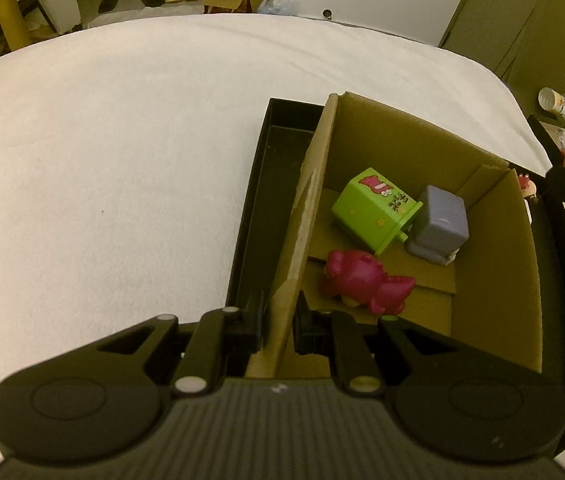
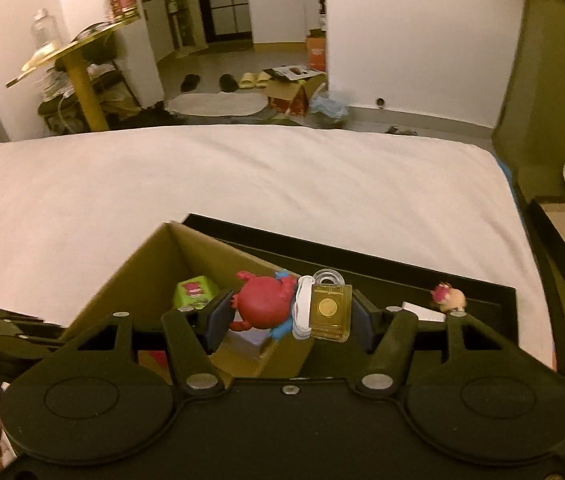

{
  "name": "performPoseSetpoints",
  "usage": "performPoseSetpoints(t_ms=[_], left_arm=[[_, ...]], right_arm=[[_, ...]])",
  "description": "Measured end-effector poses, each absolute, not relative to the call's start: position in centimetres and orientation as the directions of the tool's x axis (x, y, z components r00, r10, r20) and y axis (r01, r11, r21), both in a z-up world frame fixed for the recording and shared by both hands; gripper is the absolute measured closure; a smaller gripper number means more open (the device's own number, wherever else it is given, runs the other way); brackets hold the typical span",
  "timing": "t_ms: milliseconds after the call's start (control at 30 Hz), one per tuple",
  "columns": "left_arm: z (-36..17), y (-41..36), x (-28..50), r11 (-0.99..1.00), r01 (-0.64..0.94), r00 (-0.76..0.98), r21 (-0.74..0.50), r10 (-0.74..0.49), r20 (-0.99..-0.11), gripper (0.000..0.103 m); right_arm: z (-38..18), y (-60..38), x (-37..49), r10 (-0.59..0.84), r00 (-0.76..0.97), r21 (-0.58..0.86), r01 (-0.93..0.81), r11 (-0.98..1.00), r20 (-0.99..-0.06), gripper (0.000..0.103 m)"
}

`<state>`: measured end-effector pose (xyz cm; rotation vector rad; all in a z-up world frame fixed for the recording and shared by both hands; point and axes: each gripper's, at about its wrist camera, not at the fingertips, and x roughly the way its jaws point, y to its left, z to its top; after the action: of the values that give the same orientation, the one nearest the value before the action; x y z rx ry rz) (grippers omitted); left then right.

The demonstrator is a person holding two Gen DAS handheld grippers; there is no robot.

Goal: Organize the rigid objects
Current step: 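Lift the red figure and cable bundle with the right gripper toward the box, then lower the red figure bundle into the box and open the right gripper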

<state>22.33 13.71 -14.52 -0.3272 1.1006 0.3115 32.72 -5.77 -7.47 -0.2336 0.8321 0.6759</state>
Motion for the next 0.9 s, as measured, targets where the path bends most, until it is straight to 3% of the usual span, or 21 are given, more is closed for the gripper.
performPoseSetpoints(t_ms=[900], left_arm=[[-15.0, 13.8, 22.7, 0.909, -0.401, 0.415, -0.111, 0.072, -0.907, 0.09]], right_arm=[[-9.5, 0.1, 29.6, 0.461, 0.291, 0.028, -0.822, 0.569, -0.838, 0.043]])
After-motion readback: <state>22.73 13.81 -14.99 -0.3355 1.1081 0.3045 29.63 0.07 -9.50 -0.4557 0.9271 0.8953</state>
